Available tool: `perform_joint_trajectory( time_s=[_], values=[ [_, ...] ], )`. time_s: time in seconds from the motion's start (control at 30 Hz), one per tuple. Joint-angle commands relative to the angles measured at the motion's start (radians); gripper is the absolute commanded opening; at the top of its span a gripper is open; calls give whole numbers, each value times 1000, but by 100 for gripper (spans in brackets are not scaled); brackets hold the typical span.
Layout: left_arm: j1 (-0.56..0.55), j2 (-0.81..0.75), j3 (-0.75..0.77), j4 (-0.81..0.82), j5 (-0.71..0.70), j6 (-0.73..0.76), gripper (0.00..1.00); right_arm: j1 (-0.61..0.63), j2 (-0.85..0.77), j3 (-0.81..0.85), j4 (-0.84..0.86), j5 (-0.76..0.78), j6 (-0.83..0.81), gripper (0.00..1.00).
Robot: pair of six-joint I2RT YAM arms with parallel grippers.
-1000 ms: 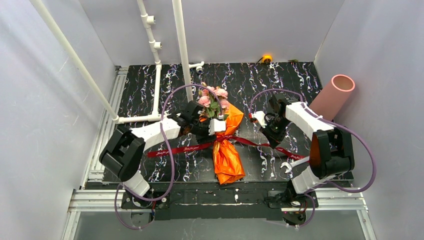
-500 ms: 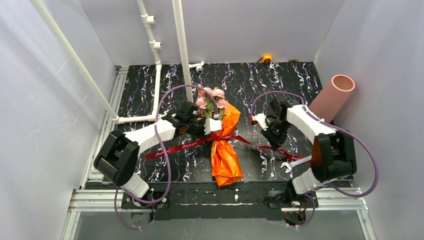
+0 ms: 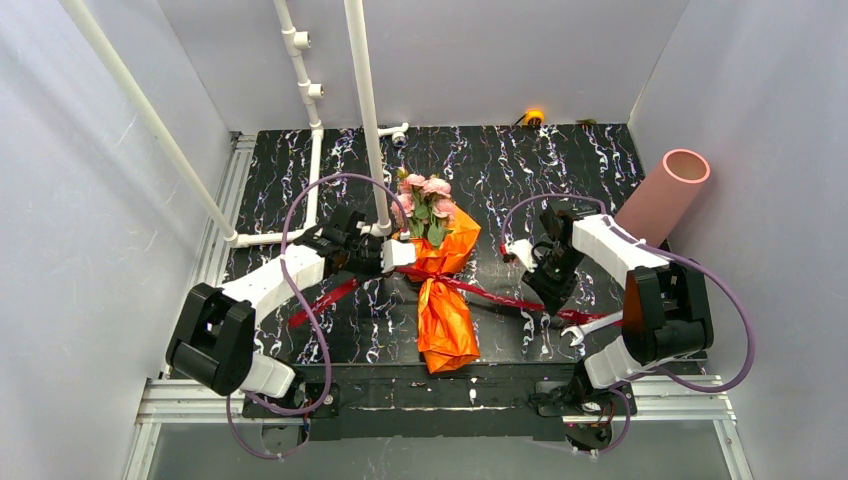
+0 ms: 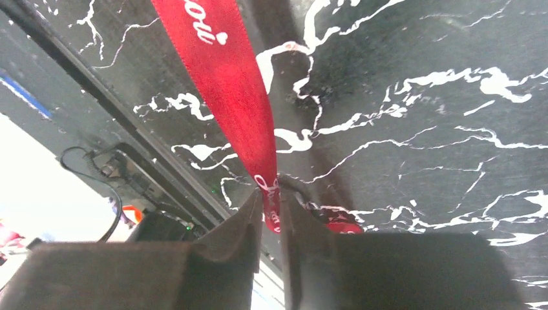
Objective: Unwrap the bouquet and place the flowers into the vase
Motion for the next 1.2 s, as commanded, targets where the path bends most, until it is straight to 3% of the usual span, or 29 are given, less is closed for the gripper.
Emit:
perform_joint_trajectory(
  time_s=[0.0, 0.03, 0.1, 0.27, 0.37, 0.47, 0.57, 0.73, 0.9, 1.17],
  values=[
    [10, -61, -51, -38, 56, 89, 0, 0, -21, 46, -90, -66, -56, 43],
    [8, -66, -59, -30, 60, 97, 0, 0, -19, 76, -96, -88, -56, 58],
    [2, -64, -65, -22, 61, 110, 0, 0, -7, 168, -113, -159, -44, 73],
    [-6, -48, -66, 1, 44, 113, 0, 15, 84, 449, -109, -448, 109, 77],
    [-11, -49, -68, 15, 36, 101, 0, 58, 143, 554, -13, -560, 281, 73],
    [-20, -56, -75, 30, 24, 83, 0, 112, 158, 522, 216, -623, 501, 65],
    [-32, -67, -83, 35, 10, 74, 0, 190, 180, 467, 462, -627, 650, 56],
    [-61, -100, -104, 37, -7, 66, 0, 275, 306, 458, 705, -616, 815, 44],
    [-84, -108, -114, 51, -38, 40, 0, 301, 418, 442, 796, -577, 866, 29],
    [-91, -133, -109, 58, -47, 15, 0, 314, 515, 364, 798, -479, 824, 16]
  ],
)
